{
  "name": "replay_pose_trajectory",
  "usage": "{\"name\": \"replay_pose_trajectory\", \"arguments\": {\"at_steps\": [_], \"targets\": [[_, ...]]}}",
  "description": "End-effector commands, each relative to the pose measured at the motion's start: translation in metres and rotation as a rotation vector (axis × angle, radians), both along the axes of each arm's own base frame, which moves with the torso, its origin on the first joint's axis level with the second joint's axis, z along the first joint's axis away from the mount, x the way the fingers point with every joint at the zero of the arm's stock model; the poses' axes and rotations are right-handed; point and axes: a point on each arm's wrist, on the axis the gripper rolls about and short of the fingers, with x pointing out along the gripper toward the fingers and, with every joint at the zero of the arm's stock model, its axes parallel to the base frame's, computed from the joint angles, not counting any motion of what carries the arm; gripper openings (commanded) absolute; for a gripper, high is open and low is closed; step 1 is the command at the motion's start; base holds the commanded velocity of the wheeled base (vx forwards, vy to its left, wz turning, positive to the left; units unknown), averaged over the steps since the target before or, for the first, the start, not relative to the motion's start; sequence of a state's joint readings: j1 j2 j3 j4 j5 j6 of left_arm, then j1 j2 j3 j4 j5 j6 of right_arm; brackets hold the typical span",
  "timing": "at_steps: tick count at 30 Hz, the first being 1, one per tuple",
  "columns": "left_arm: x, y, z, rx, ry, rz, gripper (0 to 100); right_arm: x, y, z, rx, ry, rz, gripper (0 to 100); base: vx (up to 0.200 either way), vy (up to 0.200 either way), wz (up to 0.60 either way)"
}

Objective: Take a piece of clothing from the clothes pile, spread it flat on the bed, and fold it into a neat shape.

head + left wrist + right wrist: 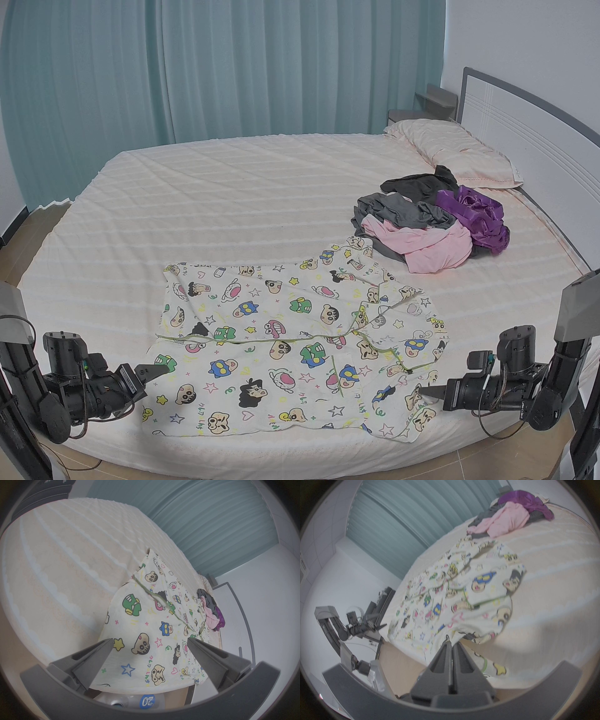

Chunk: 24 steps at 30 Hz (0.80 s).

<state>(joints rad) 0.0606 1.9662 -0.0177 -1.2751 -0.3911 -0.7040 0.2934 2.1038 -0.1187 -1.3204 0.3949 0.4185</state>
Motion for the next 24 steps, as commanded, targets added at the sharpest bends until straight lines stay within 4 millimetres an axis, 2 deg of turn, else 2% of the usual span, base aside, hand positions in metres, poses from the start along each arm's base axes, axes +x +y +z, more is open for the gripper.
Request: {"name": "replay_pose_trajectory", "arguments": {"at_steps": [1,4,6,10,11,15,20,24], "targets": [[-0.001,-0.007,-0.018,0.006,0.093,-0.031,100,0.021,-0.004,0.011,0.044,-0.078,-0.052,0,0.0,0.0,0.0],[0.0,-0.007,-0.021,0.004,0.103,-0.033,100,0.027,-0.006,0.007,0.048,-0.069,-0.07,0,0.0,0.0,0.0],[0.001,-0.007,-0.023,0.002,0.106,-0.037,100,0.038,-0.009,-0.002,0.045,-0.054,-0.096,0,0.0,0.0,0.0],[0.001,-0.007,-0.025,-0.001,0.114,-0.037,100,0.045,-0.013,-0.015,0.037,-0.025,-0.115,0,0.0,0.0,0.0],[0.001,-0.007,-0.025,-0.001,0.119,-0.037,100,0.045,-0.013,-0.017,0.038,-0.023,-0.116,100,0.0,0.0,0.0],[0.002,-0.007,-0.027,-0.002,0.126,-0.038,100,0.049,-0.013,-0.018,0.038,-0.028,-0.124,100,0.0,0.0,0.0],[0.002,-0.007,-0.029,-0.003,0.134,-0.038,100,0.048,-0.026,0.01,0.08,-0.101,-0.2,100,0.0,0.0,0.0],[0.003,-0.007,-0.03,-0.002,0.138,-0.039,100,0.038,-0.036,0.028,0.103,-0.124,-0.268,100,0.0,0.0,0.0]]}}
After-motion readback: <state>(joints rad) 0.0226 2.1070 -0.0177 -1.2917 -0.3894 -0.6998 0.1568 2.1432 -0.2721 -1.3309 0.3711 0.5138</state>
